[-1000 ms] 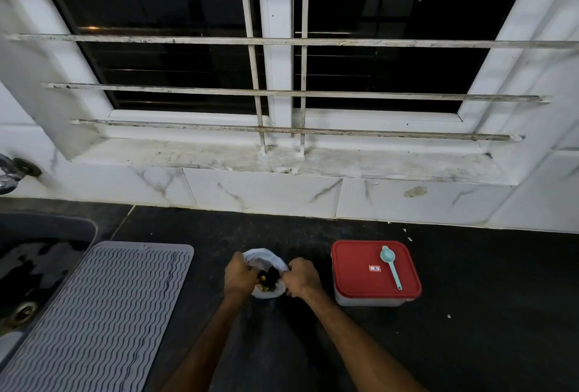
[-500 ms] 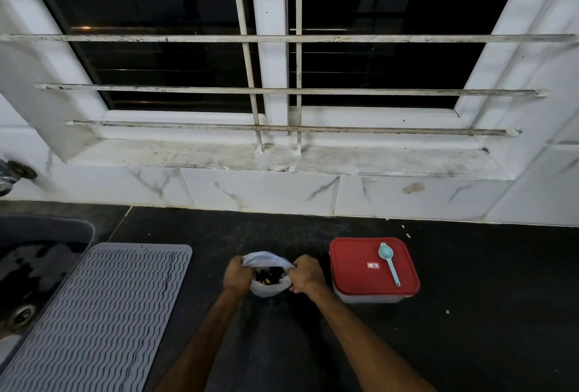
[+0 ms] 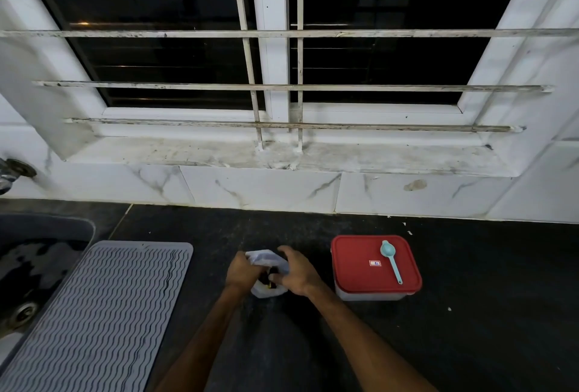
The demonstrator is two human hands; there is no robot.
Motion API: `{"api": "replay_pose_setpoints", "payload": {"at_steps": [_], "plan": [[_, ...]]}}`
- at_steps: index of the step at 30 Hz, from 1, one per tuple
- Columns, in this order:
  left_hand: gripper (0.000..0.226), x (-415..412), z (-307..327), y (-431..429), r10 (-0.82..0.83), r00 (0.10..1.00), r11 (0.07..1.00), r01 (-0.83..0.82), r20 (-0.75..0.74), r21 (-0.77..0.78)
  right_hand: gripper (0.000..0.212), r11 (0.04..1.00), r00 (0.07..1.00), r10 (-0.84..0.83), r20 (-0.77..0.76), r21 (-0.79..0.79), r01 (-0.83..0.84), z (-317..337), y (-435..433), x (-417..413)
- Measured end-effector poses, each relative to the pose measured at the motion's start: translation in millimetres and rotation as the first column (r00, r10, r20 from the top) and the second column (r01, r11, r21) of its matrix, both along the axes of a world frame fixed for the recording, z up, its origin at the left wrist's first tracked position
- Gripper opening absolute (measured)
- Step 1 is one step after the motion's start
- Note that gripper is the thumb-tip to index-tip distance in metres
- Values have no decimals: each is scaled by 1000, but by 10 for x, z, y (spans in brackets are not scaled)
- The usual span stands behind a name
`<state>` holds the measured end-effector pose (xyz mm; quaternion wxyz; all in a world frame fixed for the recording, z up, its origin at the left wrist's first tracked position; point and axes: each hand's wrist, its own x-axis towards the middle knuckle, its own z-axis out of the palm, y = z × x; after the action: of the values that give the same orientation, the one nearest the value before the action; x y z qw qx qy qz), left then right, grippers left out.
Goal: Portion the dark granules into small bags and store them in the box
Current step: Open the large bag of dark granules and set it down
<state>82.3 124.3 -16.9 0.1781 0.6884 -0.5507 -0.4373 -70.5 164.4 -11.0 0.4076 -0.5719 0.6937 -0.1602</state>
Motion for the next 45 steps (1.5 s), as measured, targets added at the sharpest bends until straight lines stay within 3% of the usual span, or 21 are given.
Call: {"api": "replay_pose_setpoints", "payload": {"at_steps": [4,6,9,12,15,19,23,28,32,37,41,45], "plan": [[39,0,18,14,-13,999,999,14,-36,36,14,997,995,4,-100,-76,-11,57,-45,55],[39,90,29,14,-93,990,994,99,-101,53,4,996,986,-66,-154,-65,56,106,-68,23],[43,208,52,-2,-270,958,957,278,-96,82,7,990,969,-139,-203,-39,134,172,-84,-15],[29,220,80,-13,-409,912,910,407,12,74,14,989,961,-146,-235,-28,143,184,-99,-15],[27,187,64,-25,-388,913,921,388,127,31,16,987,958,-158,-241,-18,158,192,-113,0],[41,171,58,-36,-341,905,934,357,255,-17,11,990,961,-143,-237,-13,144,212,-131,-4],[47,172,94,-41,-326,929,937,341,174,-68,16,988,974,-157,-162,-34,154,181,-140,-58],[35,156,139,-21,-204,970,957,226,129,-181,19,985,987,-140,-83,-118,129,184,-157,-128],[34,135,128,-19,-161,980,972,178,116,-152,13,977,988,-131,-86,-183,114,220,-155,-115],[69,189,187,64,-188,981,980,184,-45,-82,21,953,991,-87,-98,-299,55,339,-98,-208],[71,279,199,116,-87,994,948,64,-62,-312,15,849,980,-186,-75,-514,122,603,51,-498],[44,43,410,248,-6,1000,858,-5,-20,-514,21,742,897,-407,-174,-635,214,758,316,-1102]]}}
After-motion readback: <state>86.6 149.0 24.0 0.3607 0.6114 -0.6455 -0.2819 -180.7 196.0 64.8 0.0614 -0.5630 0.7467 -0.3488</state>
